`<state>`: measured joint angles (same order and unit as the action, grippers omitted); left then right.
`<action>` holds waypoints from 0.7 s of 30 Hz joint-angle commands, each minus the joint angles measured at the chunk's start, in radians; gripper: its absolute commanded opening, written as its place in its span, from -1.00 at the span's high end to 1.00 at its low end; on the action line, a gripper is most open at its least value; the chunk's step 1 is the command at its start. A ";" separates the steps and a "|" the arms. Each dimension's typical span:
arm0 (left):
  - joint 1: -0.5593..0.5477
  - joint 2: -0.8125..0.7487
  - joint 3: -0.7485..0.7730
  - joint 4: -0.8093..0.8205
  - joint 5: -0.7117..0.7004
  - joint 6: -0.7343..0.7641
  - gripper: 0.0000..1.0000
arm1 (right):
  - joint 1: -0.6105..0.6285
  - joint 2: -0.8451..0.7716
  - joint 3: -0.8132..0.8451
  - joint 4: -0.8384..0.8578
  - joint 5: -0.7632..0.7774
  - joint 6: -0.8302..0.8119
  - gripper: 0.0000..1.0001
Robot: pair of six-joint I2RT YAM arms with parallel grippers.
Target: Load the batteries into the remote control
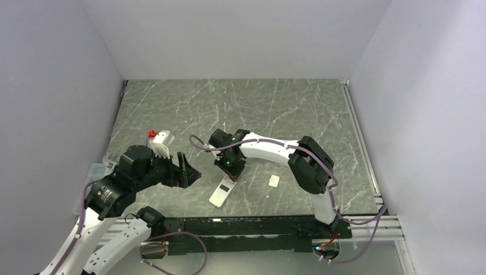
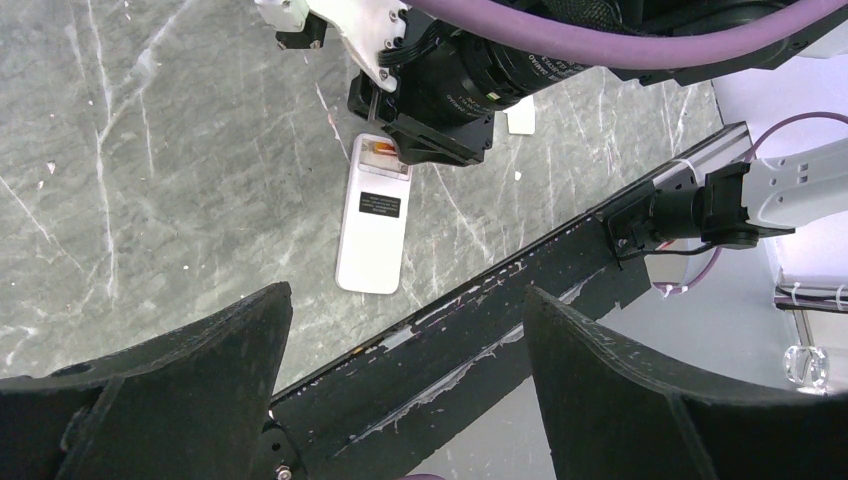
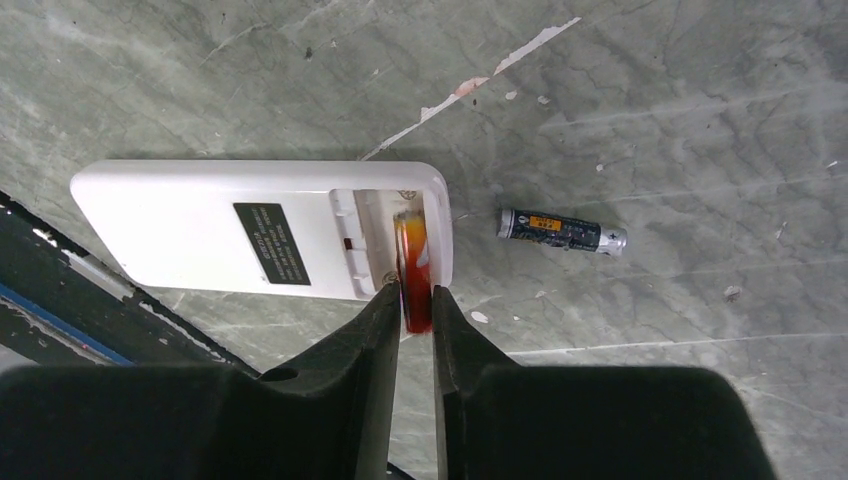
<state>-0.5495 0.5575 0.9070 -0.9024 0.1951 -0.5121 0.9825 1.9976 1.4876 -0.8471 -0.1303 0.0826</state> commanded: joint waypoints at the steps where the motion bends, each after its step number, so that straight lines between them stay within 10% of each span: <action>1: -0.003 -0.011 -0.002 0.036 -0.007 0.014 -0.81 | 0.002 -0.027 0.028 0.005 0.026 0.012 0.59; 21: -0.003 -0.008 -0.002 0.036 -0.008 0.012 -0.81 | 0.002 -0.052 0.040 0.009 0.026 0.024 0.52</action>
<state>-0.5495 0.5575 0.9070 -0.9024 0.1940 -0.5121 0.9825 1.9972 1.4876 -0.8459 -0.1276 0.0910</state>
